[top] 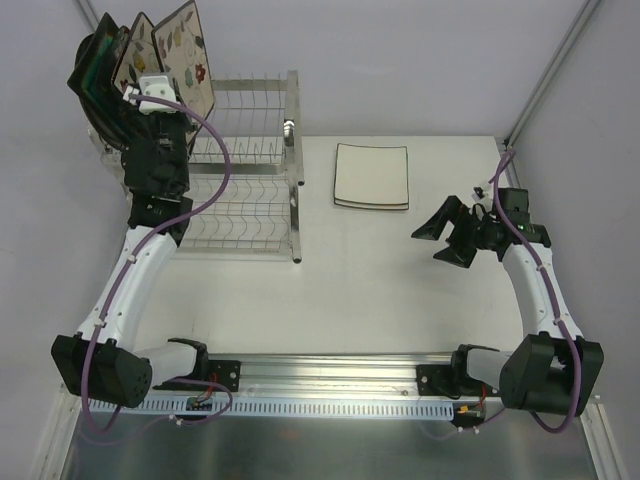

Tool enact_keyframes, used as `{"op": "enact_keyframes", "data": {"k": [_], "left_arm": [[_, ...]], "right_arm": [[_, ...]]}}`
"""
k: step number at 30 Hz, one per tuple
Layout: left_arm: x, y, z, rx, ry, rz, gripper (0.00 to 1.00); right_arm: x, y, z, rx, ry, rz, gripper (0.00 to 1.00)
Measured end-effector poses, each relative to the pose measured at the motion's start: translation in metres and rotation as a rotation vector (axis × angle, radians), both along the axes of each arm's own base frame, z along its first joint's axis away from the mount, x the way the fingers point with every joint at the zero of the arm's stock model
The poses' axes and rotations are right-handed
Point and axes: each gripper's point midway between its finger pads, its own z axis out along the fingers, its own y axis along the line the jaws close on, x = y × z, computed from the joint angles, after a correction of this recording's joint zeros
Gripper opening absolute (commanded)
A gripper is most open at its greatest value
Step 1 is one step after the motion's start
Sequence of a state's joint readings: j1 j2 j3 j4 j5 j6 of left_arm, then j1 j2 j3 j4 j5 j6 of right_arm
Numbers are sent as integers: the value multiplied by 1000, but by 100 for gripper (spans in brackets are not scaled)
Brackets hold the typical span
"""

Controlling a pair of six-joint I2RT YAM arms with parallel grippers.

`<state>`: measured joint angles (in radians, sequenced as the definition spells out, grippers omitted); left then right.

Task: Load the plates into the dish rack
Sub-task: Insert the plate into the dish rack

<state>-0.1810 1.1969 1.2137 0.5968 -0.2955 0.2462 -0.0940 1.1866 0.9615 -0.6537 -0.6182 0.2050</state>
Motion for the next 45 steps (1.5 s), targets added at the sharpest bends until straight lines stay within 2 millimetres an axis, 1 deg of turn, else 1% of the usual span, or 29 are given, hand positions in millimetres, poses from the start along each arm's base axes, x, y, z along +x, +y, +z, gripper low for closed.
{"op": "enact_keyframes", "data": {"k": [4, 7, 10, 11, 13, 16, 17, 19, 25, 27, 32, 38, 42, 45], "left_arm": [[-9, 0, 1, 3, 0, -9, 5], [-12, -2, 0, 9, 6, -21, 8], [-13, -3, -2, 14, 8, -29, 15], [-13, -3, -2, 15, 9, -28, 15], [-13, -2, -3, 17, 9, -28, 6], [-12, -3, -4, 18, 7, -32, 5], [-12, -3, -4, 18, 4, -32, 6], [-12, -2, -6, 16, -3, -31, 11], [-10, -3, -9, 13, -16, -30, 13], [-9, -3, -10, 12, -19, -29, 17], [-8, -2, -15, 2, -17, -30, 21], [-3, -4, -32, -4, 28, -39, 23], [-3, -4, -33, -5, 29, -39, 23], [-3, -5, -33, -13, 28, -43, 25]], "right_arm": [[0, 0, 2, -1, -11, 0, 100], [0, 0, 4, -1, -20, 0, 99], [1, 0, 4, -1, -26, 1, 100], [1, 0, 5, -1, -29, 1, 99], [1, 0, 6, 0, -32, 2, 100], [0, 1, 7, 0, -36, 3, 100], [0, 1, 7, 1, -37, 3, 100], [0, 1, 7, 2, -38, 4, 100], [-1, 1, 9, 1, -48, 4, 99], [-2, 1, 10, 1, -52, 4, 99], [-3, 1, 12, 0, -60, 4, 100], [-3, 1, 11, 0, -59, 4, 100], [-4, 1, 12, 0, -63, 4, 100], [-4, 1, 13, -1, -65, 4, 100]]}}
